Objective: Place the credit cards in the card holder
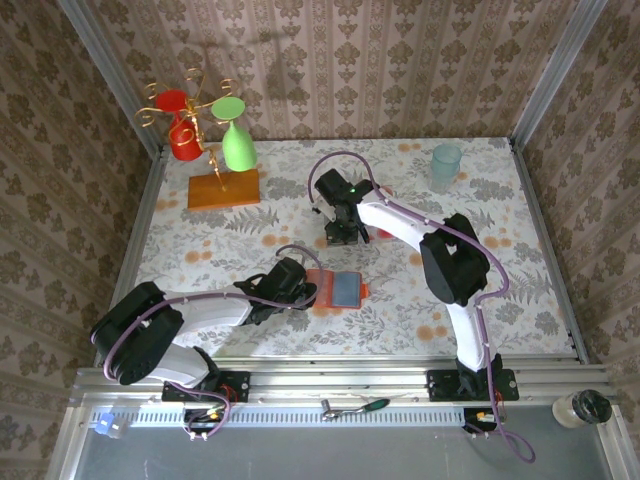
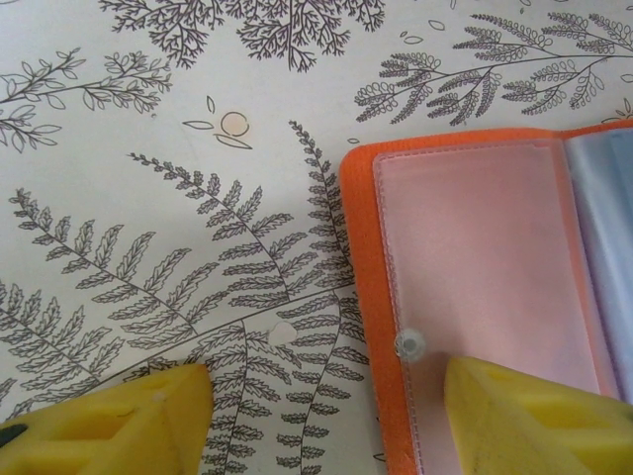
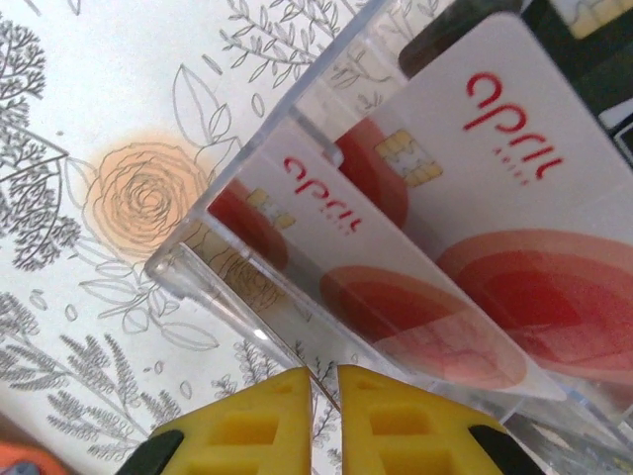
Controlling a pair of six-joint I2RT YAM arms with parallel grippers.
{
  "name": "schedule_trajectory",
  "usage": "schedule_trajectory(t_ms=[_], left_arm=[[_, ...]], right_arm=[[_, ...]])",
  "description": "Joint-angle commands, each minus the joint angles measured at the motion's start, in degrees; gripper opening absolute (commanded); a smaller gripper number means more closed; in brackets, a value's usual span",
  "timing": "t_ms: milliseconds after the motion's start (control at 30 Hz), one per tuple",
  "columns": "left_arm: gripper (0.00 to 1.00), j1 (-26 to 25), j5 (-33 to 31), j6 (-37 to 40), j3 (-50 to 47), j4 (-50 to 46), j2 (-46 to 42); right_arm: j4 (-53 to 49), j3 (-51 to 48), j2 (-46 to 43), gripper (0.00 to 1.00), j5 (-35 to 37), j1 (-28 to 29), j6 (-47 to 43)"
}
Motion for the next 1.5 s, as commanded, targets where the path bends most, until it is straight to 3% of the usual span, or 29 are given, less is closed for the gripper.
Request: schedule_trajectory(t_ms=[0,67,200,333,767,1000,1233,1467], left_arm=[[0.65,-0.3,-0.1,-0.6,-0.5,-0.3,1.7],[0.65,-0.3,-0.2,-0.6,-0.3,-0.3,1.8],[0.65,-0.3,0.0,-0.5,-0.2,-0.2,1.7],[0.65,-0.3,-0.1,-0.6,-0.2,-0.2,1.7],[0.65,-0.3,0.0,-0.7,-0.6,0.1,2.0],[0.65,-0.3,0.0,-1.1,-1.0,0.5,2.0],[0.65,-0.3,0.0,-1.1,-0.9,0.7,2.0],[0.65,-0.3,0.1,-1.2,-0.6,0.9,2.4]], right_arm=[[-4.0,-0.3,-0.8,0.06,-3.8,1.3,1.5],[-3.9,-0.1,-0.5,0.08,-3.9,1.3,1.4],[-4.0,0.8,0.7,0.24,-3.0,1.3,1.0],[-4.0,1.4,1.8,0.27,-2.8,1.3,0.7],[-5.1,4.8,1.6,0.24,-1.8,1.3,-0.3],[-6.1,6.6,2.8,0.13,-2.0,1.5,-0.5],[-5.4,6.0,3.4,0.28,-1.6,1.6,-0.5],[-4.2,5.4,3.9,0.31,0.3,1.7,-1.8]])
